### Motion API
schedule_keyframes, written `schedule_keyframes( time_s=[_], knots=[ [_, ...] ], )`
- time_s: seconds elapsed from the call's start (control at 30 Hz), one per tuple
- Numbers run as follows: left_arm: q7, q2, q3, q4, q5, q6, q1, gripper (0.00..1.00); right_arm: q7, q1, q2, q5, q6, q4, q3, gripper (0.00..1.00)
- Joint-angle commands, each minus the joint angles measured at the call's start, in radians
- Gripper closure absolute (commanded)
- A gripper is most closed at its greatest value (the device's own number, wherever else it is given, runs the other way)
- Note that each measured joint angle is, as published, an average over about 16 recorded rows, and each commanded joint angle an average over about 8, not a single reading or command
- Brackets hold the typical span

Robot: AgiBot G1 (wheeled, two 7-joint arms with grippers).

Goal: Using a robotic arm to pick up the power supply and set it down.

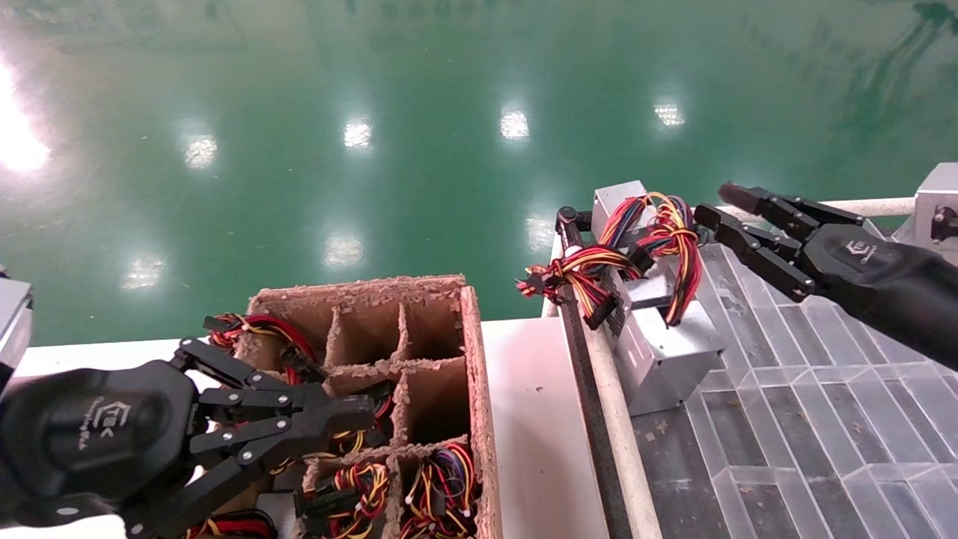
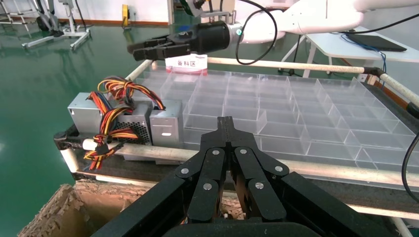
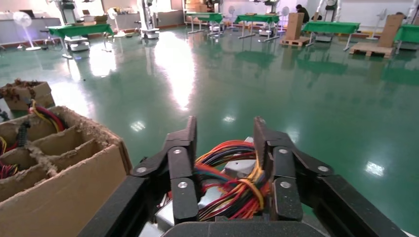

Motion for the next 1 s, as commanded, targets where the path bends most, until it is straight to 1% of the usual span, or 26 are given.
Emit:
schedule_keyframes(
  time_s=[0.03, 0.23, 0.5, 1.0],
  knots=[
    [0.0, 0.0, 0.0, 0.0, 0.0, 0.0, 0.0, 1.0, 0.0, 0.002, -0.004, 0.002, -0.003, -0.009, 0.001, 0.0],
    [0.0, 0.0, 0.0, 0.0, 0.0, 0.0, 0.0, 1.0, -0.003, 0.019, -0.02, -0.001, -0.02, -0.022, 0.001, 0.0],
    [0.0, 0.0, 0.0, 0.0, 0.0, 0.0, 0.0, 1.0, -0.009, 0.03, -0.045, 0.003, -0.072, -0.015, 0.022, 0.0],
    [0.0, 0.0, 0.0, 0.0, 0.0, 0.0, 0.0, 1.0, 0.133, -0.04, -0.022, -0.126, -0.097, 0.187, 0.156, 0.0]
  ],
)
